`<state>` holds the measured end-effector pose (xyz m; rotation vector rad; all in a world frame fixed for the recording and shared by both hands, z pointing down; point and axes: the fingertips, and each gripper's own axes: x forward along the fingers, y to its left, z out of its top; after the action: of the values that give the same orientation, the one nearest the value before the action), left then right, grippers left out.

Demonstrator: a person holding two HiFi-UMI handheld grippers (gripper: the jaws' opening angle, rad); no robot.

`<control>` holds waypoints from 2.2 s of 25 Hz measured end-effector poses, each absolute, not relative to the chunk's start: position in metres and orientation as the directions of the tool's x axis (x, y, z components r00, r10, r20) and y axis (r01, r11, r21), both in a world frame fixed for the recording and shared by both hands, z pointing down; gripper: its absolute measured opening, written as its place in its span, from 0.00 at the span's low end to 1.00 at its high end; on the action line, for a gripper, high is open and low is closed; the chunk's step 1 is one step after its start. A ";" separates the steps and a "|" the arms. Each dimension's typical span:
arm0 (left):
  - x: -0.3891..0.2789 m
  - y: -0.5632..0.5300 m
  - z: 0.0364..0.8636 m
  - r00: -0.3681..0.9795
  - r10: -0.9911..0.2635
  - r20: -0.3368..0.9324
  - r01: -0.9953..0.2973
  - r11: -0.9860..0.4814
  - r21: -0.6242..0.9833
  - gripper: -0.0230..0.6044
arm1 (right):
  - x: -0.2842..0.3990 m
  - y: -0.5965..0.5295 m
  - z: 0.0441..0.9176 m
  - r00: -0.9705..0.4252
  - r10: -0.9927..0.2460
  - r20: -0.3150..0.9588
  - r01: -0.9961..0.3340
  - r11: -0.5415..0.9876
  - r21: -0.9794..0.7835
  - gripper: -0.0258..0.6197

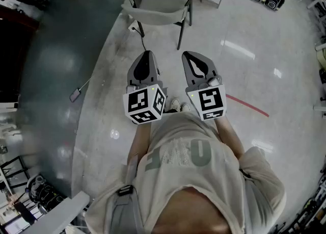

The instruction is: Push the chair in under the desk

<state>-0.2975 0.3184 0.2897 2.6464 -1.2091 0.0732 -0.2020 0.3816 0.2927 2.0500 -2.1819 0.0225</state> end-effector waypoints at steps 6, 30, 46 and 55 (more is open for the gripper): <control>-0.301 0.306 0.292 0.655 -0.742 0.144 -0.754 -0.629 0.189 0.08 | -0.205 0.367 0.293 -0.062 -0.991 0.120 -0.991 0.075 0.112 0.07; -0.278 0.137 0.361 0.569 -0.780 0.262 -0.822 -0.535 0.195 0.08 | -0.140 0.224 0.339 -0.129 -0.975 0.181 -0.988 0.142 0.059 0.07; -0.205 -0.012 0.383 0.355 -0.851 0.386 -0.933 -0.300 0.196 0.09 | -0.089 0.049 0.388 -0.441 -0.830 0.342 -0.879 0.476 0.020 0.29; -0.220 -0.064 0.429 0.362 -0.797 0.483 -0.925 -0.241 0.294 0.27 | -0.129 -0.003 0.425 -0.557 -0.717 0.419 -0.803 0.593 -0.052 0.30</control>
<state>-0.2203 -0.0643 0.4295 2.0975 -1.4878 0.3160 -0.1289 -0.0029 0.4252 1.2286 -2.4702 0.3370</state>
